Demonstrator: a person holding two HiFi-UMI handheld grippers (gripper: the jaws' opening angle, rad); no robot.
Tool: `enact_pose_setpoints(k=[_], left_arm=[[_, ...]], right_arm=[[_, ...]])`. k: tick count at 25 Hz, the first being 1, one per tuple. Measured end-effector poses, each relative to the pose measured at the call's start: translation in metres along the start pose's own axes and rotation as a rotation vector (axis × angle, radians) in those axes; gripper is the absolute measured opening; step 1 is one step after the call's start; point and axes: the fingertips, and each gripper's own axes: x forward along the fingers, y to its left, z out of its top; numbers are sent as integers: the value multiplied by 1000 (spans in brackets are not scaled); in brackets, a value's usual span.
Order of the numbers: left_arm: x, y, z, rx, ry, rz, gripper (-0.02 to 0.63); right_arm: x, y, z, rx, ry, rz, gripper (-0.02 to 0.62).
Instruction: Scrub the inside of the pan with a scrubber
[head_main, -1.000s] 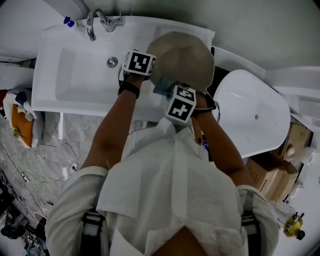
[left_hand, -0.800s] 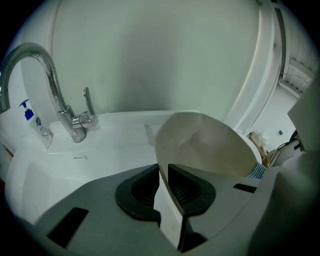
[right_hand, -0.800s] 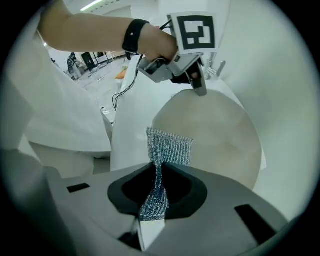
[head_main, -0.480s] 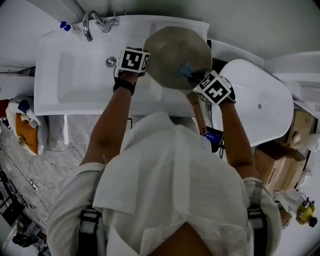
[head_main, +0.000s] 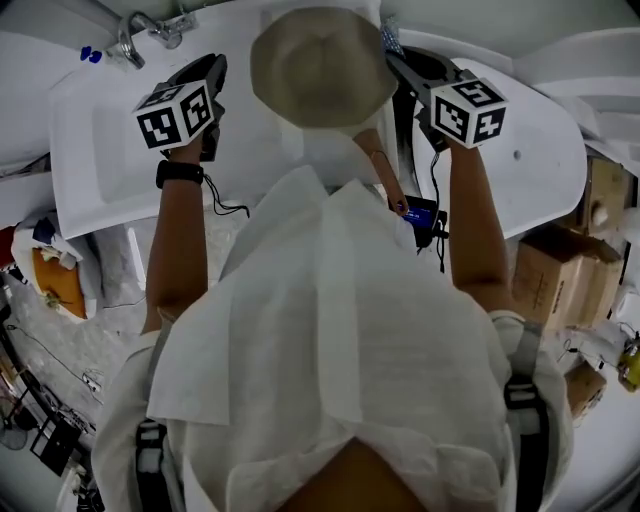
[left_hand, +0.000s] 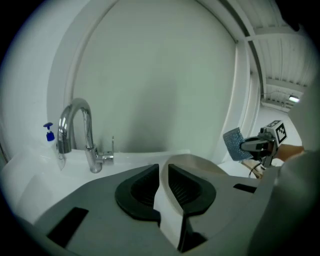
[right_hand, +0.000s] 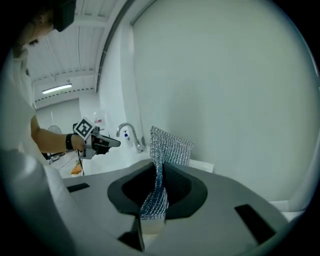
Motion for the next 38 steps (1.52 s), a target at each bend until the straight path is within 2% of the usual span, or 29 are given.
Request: enact_pose_setpoints(k=[4,8,10,12,15,19,23,32,38], left_arm=[[-43,-8,38,-3,-251,-58,58],[-92,-16,70,23,-477,-115,55],[-111,-21,81,59,-552,-131,55],[-126,-25,88,120,-599,-112,55],[-144,-27,89,174,-628,-70,55],[-159,-20,93,184,-654,-44,55],[-170,-16,89,175,-646,-47,55],[-180,-15,82,215,-597,-52,55],[-182,-10,82,202,-592,-51,55]], right_arm=[[-30,0,26,-19,-173,-51,46],[-55,7,46,-31,-303,-101,46],[-64,9,52,-33,-356,-125,46],[-70,10,57,-37,-399,-148,46],[-82,13,57,-35,-429,-183,46],[-93,10,59,-9,-475,-223,46],[-102,15,59,-1,-473,-234,46],[-103,27,63,1,-465,-229,46],[-101,28,70,-15,-447,-237,46]])
